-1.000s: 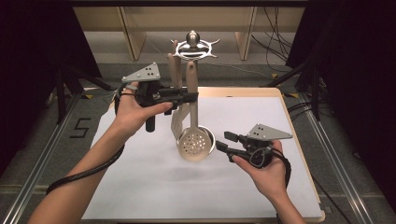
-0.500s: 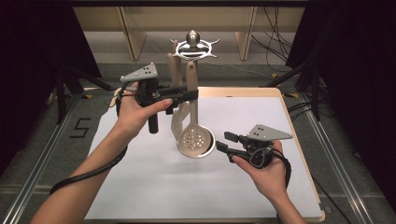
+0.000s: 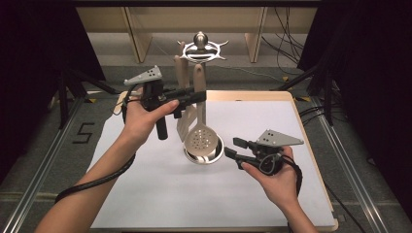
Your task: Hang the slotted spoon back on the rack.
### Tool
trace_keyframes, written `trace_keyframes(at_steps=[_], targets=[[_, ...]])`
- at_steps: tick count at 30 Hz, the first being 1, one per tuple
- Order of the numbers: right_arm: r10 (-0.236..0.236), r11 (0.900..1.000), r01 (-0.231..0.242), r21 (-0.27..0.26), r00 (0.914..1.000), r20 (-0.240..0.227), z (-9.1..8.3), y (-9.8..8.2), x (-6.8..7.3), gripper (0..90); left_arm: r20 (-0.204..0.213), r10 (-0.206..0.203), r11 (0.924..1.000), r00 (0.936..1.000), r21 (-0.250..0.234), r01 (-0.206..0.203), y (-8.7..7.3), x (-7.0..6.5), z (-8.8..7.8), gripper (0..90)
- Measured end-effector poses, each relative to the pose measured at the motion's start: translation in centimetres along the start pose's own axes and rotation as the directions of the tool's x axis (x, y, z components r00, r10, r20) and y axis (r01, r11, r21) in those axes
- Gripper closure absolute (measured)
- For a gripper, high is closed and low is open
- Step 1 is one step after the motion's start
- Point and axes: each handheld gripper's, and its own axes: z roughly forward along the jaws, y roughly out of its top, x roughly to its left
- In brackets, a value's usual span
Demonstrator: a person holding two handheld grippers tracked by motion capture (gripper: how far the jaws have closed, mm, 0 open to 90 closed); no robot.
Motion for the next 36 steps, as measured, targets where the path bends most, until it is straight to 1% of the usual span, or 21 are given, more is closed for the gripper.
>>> trace_keyframes(at_steps=[4, 5, 7, 8, 11, 13, 14, 15, 16, 18, 19, 20, 22, 23, 25, 26, 28, 30, 32, 33, 36], targets=[[-0.004, 1.000, 0.004, -0.001, 1.0000, 0.002, 0.1, 0.0, 0.0, 51.9, 0.011, -0.022, 0.9997, 0.9997, -0.009, 0.022, -0.1, 0.1, -0.1, 65.5], [-0.014, 1.000, 0.014, -0.003, 0.9999, 0.008, 0.1, 0.0, -0.1, 51.9, 0.013, -0.028, 0.9995, 0.9995, -0.016, 0.028, -0.1, 0.1, -0.1, 65.2], [-0.008, 1.000, 0.008, -0.006, 1.0000, 0.001, 0.1, 0.0, 0.0, 51.9, 0.013, -0.029, 0.9994, 0.9995, -0.021, 0.030, -0.1, 0.1, -0.2, 64.9], [-0.005, 1.000, 0.005, -0.007, 1.0000, -0.001, 0.1, 0.0, 0.0, 51.9, 0.012, -0.034, 0.9988, 0.9993, -0.036, 0.035, -0.1, 0.0, -0.3, 64.4], [-0.015, 1.000, 0.015, -0.008, 0.9999, 0.001, 0.1, 0.0, -0.1, 51.9, 0.007, -0.028, 0.9975, 0.9996, -0.065, 0.028, 0.2, -0.3, -0.6, 63.3], [-0.008, 1.000, 0.008, -0.007, 1.0000, 0.001, 0.2, 0.0, 0.0, 51.9, -0.013, -0.009, 0.9975, 0.9999, -0.070, 0.008, 0.4, -0.6, -0.7, 63.8], [-0.014, 1.000, 0.014, -0.006, 0.9999, -0.002, 0.2, 0.0, -0.1, 51.9, -0.016, -0.009, 0.9972, 0.9998, -0.074, 0.008, 0.5, -0.7, -0.7, 64.0], [-0.010, 1.000, 0.010, 0.005, 0.9999, 0.014, 0.1, 0.0, 0.0, 51.9, -0.019, -0.008, 0.9968, 0.9998, -0.080, 0.007, 0.6, -0.8, -0.6, 64.1], [0.010, 1.000, -0.010, 0.017, 0.9999, 0.013, 0.0, 0.0, 0.2, 51.9, -0.017, -0.010, 0.9965, 0.9998, -0.084, 0.008, 0.7, -0.8, -0.6, 64.1], [-0.003, 1.000, 0.003, 0.009, 0.9999, 0.015, 0.0, 0.0, 0.1, 51.9, -0.016, -0.008, 0.9965, 0.9998, -0.084, 0.006, 0.7, -0.8, -0.6, 64.0], [-0.021, 1.000, 0.021, 0.002, 0.9997, 0.014, 0.1, 0.0, 0.0, 51.9, -0.018, -0.008, 0.9963, 0.9998, -0.085, 0.007, 0.8, -0.8, -0.5, 64.0], [-0.015, 1.000, 0.015, -0.003, 0.9999, 0.004, 0.1, 0.0, 0.0, 51.8, -0.025, -0.009, 0.9960, 0.9996, -0.089, 0.007, 0.8, -0.8, -0.4, 64.1], [0.007, 1.000, -0.007, 0.003, 1.0000, 0.006, 0.1, 0.0, 0.1, 51.8, -0.036, -0.005, 0.9961, 0.9993, -0.088, 0.002, 0.8, -0.9, -0.4, 64.1], [-0.004, 1.000, 0.004, -0.005, 1.0000, -0.004, 0.2, 0.0, 0.0, 51.9, -0.040, -0.003, 0.9962, 0.9992, -0.087, -0.001, 0.9, -0.9, -0.3, 64.1], [-0.006, 1.000, 0.006, -0.005, 1.0000, -0.005, 0.2, -0.1, 0.0, 51.7, -0.042, -0.005, 0.9963, 0.9991, -0.086, 0.001, 0.9, -0.9, -0.3, 63.8], [-0.025, 1.000, 0.025, -0.006, 0.9997, 0.009, 0.1, -0.1, -0.1, 51.6, -0.043, -0.008, 0.9960, 0.9990, -0.089, 0.004, 0.9, -0.8, -0.2, 63.5], [-0.026, 1.000, 0.026, -0.003, 0.9997, 0.003, 0.1, -0.1, -0.1, 51.6, -0.047, -0.010, 0.9958, 0.9989, -0.091, 0.006, 0.8, -0.8, -0.1, 63.1], [0.000, 1.000, 0.000, 0.011, 1.0000, 0.001, 0.0, -0.1, 0.0, 51.7, -0.052, -0.002, 0.9957, 0.9986, -0.092, -0.003, 0.8, -0.8, -0.2, 62.8], [-0.003, 1.000, 0.003, 0.014, 1.0000, 0.002, 0.0, -0.1, 0.0, 51.7, -0.058, 0.006, 0.9958, 0.9983, -0.091, -0.011, 0.8, -0.9, -0.2, 62.6], [-0.003, 1.000, 0.003, -0.002, 1.0000, -0.006, 0.1, -0.1, 0.0, 51.7, -0.065, 0.020, 0.9958, 0.9977, -0.088, -0.026, 0.8, -1.0, -0.3, 62.6], [-0.005, 1.000, 0.005, -0.003, 1.0000, 0.002, 0.0, -0.1, -0.1, 51.7, -0.087, 0.051, 0.9951, 0.9950, -0.080, -0.058, 0.6, -1.2, -0.6, 60.7]])
